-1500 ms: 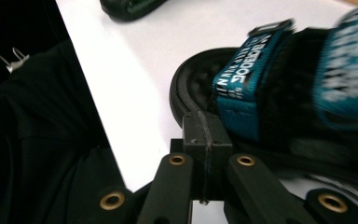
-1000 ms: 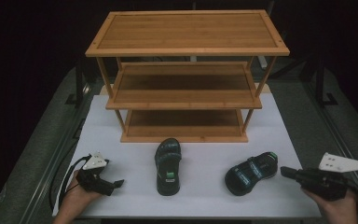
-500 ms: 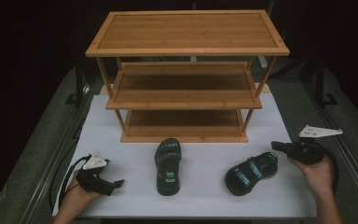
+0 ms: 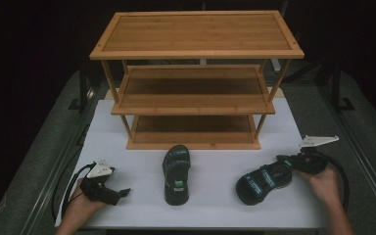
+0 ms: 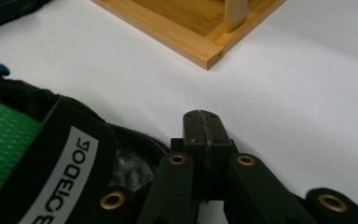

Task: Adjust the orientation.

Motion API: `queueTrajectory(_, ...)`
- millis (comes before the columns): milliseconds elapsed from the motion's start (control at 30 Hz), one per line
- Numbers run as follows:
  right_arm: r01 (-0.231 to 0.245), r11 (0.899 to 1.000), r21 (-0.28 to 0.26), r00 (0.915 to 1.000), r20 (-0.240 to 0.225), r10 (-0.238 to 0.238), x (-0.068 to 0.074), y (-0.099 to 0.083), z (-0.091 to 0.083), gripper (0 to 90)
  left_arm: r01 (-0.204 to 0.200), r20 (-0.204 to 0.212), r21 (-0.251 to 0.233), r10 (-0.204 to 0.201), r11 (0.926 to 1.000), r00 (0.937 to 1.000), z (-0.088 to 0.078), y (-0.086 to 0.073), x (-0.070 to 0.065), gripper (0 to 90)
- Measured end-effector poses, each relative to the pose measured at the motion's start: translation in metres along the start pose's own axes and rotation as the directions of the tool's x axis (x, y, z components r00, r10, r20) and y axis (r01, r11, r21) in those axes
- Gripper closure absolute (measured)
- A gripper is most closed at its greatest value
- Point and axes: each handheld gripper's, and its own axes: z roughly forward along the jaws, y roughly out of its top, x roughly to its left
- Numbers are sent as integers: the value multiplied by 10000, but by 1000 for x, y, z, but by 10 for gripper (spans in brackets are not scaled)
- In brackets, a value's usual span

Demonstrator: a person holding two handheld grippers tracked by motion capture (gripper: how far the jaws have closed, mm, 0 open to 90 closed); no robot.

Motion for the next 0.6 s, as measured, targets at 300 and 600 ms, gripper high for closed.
queueTrajectory(300, -147, 9996, -231, 9999, 24, 148, 5, -17, -15, 897, -11, -7, 1, 11, 10000, 10000, 0, 0, 0, 0)
queueTrajectory(600, 129, 9996, -263, 9999, -88, -131, 31, -37, -36, 897, -13, -11, 7, 13, 10000, 10000, 0, 0, 0, 0)
